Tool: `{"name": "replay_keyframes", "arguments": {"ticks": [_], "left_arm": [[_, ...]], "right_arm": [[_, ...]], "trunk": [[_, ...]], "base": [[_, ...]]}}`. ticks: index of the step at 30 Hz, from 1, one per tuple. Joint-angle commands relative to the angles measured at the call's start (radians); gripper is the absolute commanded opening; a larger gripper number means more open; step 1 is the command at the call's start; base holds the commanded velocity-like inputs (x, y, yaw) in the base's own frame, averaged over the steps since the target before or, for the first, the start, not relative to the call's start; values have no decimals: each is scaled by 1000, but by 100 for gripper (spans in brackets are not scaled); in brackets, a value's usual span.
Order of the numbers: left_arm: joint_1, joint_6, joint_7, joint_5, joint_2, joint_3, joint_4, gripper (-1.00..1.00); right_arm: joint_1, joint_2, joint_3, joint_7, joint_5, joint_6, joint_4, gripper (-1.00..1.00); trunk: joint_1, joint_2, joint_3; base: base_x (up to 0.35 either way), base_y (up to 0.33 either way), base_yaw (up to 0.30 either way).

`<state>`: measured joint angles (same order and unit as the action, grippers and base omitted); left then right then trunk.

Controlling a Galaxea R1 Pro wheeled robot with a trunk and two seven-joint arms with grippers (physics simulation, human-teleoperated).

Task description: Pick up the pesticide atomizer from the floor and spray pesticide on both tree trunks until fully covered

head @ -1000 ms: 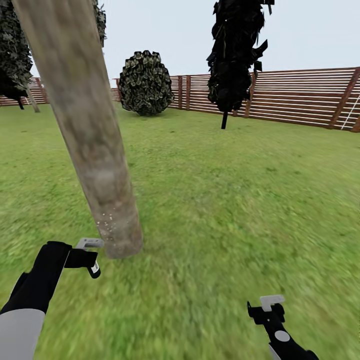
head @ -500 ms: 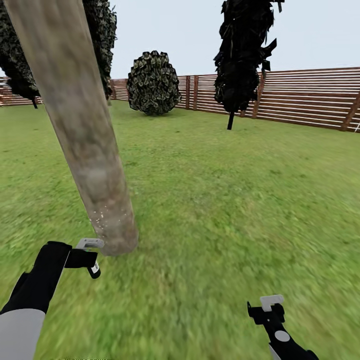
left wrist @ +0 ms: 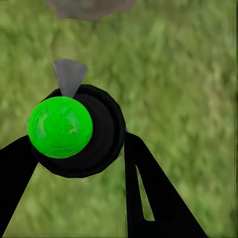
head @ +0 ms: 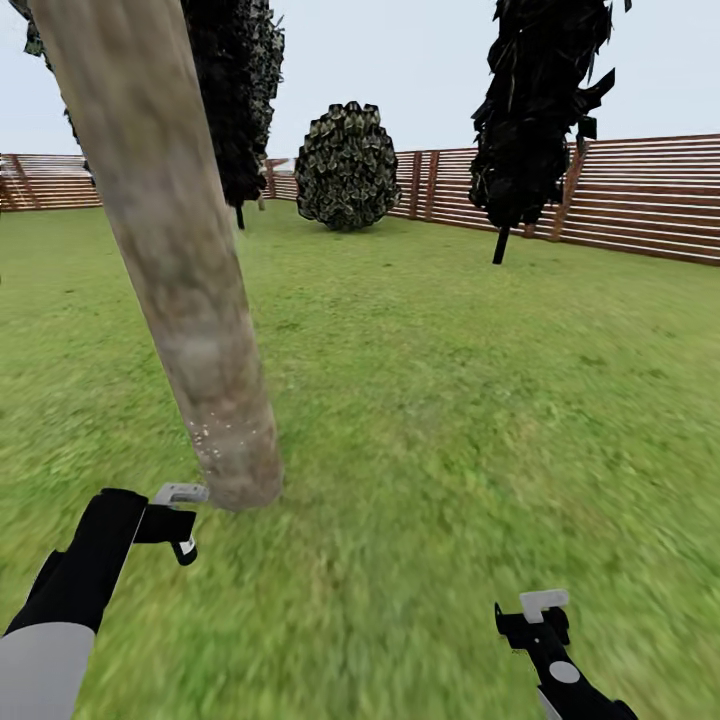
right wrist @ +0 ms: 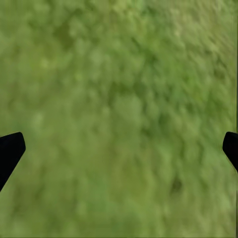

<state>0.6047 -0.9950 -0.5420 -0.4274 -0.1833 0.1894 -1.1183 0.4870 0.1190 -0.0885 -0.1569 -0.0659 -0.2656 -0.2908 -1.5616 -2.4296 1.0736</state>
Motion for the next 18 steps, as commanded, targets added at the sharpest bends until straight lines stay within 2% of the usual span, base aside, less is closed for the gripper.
{"name": "replay_keyframes", "arguments": {"ticks": [1,12,18], "left_arm": [[1,-3,-10,-10,0,1,-1,-100],[-1,-4,-10,-13,-1,1,-2,-100],[-3,2,-10,-10,-13,11,3,-100]], "right_arm": [[0,1,-8,-10,-7,0,1,100],[1,2,-8,-10,-8,0,8,100],[1,2,-8,-10,-8,0,7,100]], "trunk": [[0,0,1],[0,0,1],[0,0,1]], "base": [[127,-274,31],[111,-274,3],[131,-274,0]]}}
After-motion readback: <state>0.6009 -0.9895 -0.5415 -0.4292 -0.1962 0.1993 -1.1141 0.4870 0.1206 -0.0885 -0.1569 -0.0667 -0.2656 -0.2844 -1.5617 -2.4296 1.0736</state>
